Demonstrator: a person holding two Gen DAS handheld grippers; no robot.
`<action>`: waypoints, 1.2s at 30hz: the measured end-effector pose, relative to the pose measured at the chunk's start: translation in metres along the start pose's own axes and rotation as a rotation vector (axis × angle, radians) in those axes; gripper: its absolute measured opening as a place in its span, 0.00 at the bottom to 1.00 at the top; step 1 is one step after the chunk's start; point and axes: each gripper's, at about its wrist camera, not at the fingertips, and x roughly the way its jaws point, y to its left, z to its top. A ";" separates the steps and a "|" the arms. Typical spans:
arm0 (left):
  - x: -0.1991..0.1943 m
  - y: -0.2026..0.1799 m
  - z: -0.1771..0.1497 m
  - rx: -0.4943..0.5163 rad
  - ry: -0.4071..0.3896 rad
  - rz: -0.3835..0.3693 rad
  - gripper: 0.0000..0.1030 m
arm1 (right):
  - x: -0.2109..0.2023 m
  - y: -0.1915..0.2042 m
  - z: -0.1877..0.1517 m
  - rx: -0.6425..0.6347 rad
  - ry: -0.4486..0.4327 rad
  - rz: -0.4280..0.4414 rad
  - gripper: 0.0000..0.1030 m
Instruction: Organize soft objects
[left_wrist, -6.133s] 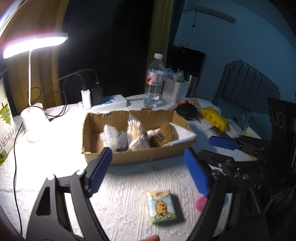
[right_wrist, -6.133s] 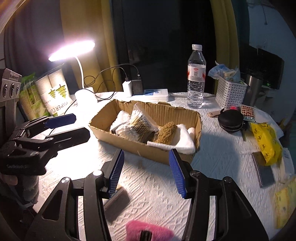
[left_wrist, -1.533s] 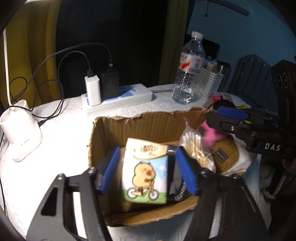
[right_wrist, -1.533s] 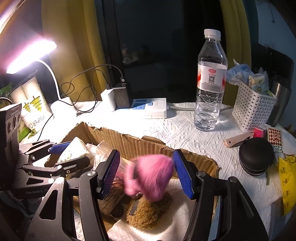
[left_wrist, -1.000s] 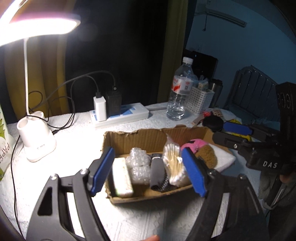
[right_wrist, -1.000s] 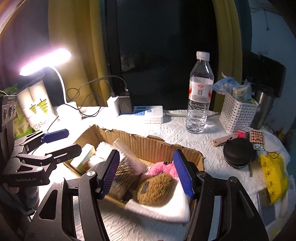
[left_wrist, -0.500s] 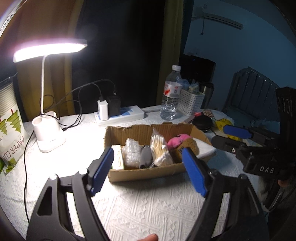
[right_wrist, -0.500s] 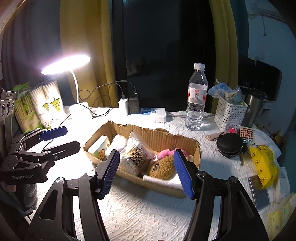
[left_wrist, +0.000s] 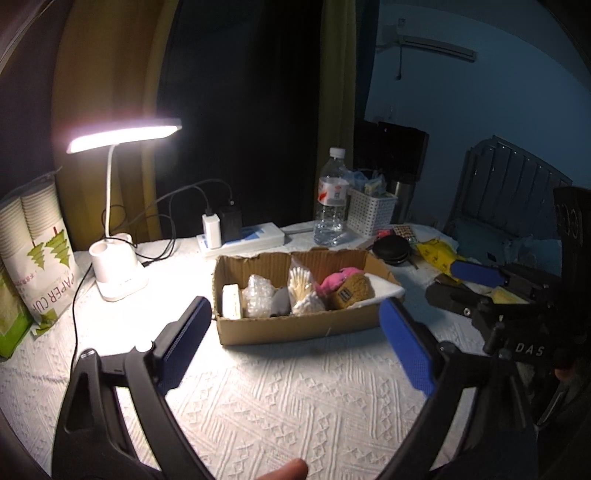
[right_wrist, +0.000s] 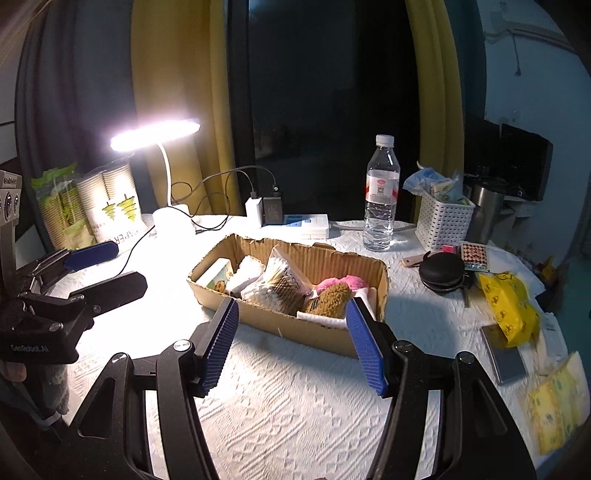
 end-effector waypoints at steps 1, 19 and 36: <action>-0.004 -0.002 0.000 0.002 -0.006 -0.002 0.91 | -0.007 0.001 0.000 0.002 -0.008 0.006 0.62; -0.099 -0.025 0.026 0.027 -0.153 0.036 0.91 | -0.120 0.026 0.015 -0.014 -0.185 -0.061 0.79; -0.173 -0.037 0.052 0.038 -0.283 0.080 0.96 | -0.187 0.032 0.028 -0.012 -0.288 -0.120 0.79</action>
